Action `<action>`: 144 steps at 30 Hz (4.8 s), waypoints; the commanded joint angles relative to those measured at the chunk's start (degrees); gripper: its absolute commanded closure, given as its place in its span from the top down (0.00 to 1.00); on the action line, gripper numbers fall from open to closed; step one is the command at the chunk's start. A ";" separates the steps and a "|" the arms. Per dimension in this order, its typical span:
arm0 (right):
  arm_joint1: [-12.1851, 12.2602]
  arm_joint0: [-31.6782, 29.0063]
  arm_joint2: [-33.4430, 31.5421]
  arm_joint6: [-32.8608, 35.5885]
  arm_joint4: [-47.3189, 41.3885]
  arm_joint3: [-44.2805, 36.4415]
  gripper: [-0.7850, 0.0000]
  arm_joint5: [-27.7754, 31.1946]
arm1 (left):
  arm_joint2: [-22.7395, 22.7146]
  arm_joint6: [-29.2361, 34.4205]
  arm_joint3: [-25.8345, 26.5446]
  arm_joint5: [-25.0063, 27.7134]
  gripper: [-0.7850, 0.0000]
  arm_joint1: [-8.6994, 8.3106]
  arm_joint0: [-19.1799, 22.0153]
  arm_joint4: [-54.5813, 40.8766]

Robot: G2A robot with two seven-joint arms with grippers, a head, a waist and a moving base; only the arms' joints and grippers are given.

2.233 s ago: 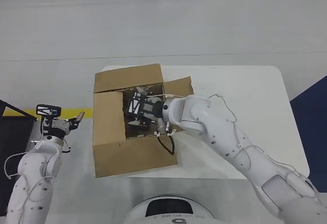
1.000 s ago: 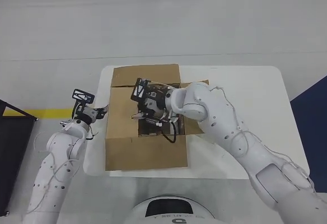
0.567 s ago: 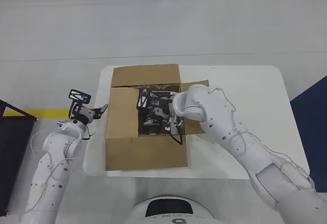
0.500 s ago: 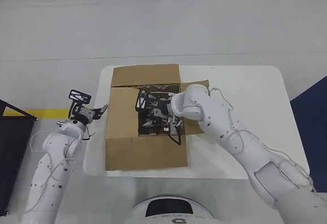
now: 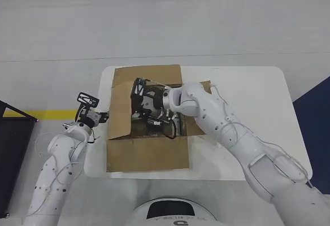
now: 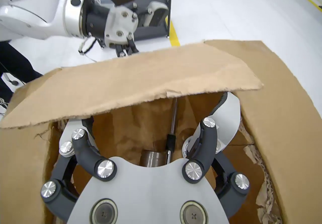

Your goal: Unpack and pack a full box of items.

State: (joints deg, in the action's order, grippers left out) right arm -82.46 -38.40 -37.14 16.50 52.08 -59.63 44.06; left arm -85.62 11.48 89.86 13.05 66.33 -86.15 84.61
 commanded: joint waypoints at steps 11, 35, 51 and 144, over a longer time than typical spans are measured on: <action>-2.62 3.08 3.21 1.02 -0.72 -1.90 1.00 -0.13 | -5.81 -1.24 -0.90 0.70 1.00 -0.25 0.41 -9.31; -24.71 17.78 19.24 7.82 -10.46 29.13 1.00 -0.20 | -24.50 -0.51 -14.25 11.48 1.00 -3.41 3.50 -19.16; -23.91 18.05 16.94 -16.01 -0.29 33.49 1.00 -0.45 | -26.59 3.97 -9.84 27.14 1.00 -5.43 5.74 -24.62; 1.56 -9.92 -6.18 41.50 -3.28 -11.21 0.86 -24.41 | -26.18 6.02 -9.12 29.35 1.00 -5.47 5.73 -28.54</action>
State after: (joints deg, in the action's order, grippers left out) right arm -80.54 -49.16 -44.25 58.29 48.75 -72.08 19.92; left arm -111.80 17.51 80.75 42.40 60.86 -80.42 56.07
